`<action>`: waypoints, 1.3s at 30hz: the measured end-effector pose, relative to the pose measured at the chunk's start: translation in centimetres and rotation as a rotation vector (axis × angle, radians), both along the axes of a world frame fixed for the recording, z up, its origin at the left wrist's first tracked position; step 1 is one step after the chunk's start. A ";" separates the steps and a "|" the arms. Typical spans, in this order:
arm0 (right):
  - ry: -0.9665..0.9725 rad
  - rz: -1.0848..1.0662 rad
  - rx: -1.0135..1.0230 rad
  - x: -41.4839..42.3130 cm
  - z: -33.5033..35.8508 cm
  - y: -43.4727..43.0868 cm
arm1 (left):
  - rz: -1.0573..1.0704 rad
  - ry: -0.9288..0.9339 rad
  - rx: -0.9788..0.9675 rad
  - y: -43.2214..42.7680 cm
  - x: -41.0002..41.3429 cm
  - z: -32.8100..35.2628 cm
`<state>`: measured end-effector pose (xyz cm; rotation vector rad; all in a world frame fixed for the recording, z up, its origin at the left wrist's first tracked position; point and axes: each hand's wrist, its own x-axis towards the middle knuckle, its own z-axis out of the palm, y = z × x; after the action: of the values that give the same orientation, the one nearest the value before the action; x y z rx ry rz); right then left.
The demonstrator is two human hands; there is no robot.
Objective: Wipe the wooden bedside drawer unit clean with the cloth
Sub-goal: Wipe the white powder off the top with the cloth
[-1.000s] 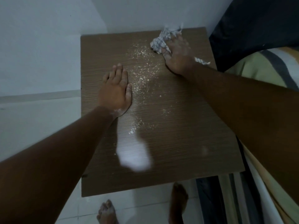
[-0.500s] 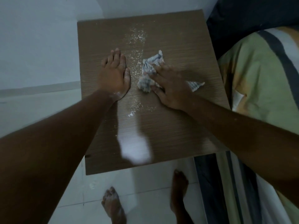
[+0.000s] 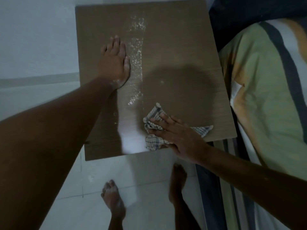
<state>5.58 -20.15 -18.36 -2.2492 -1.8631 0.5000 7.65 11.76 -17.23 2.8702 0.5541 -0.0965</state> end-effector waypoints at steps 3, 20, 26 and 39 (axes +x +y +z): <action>0.065 0.006 0.013 -2.1 0.1 -1.4 | 0.000 0.004 -0.004 0.0 0.0 0.0; 0.523 -0.653 0.425 -4.1 7.3 2.7 | 0.001 -0.007 -0.046 3.5 0.2 0.6; 0.433 -0.894 0.505 8.3 7.8 11.9 | 0.023 0.002 -0.041 4.9 0.3 -0.4; -0.097 -0.971 0.014 26.1 -0.5 24.9 | 0.008 0.004 -0.007 5.3 0.6 -0.9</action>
<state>31.71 4.77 -18.83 -2.8055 -0.5971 0.1949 8.28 17.08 -18.09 2.8613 0.5646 -0.1029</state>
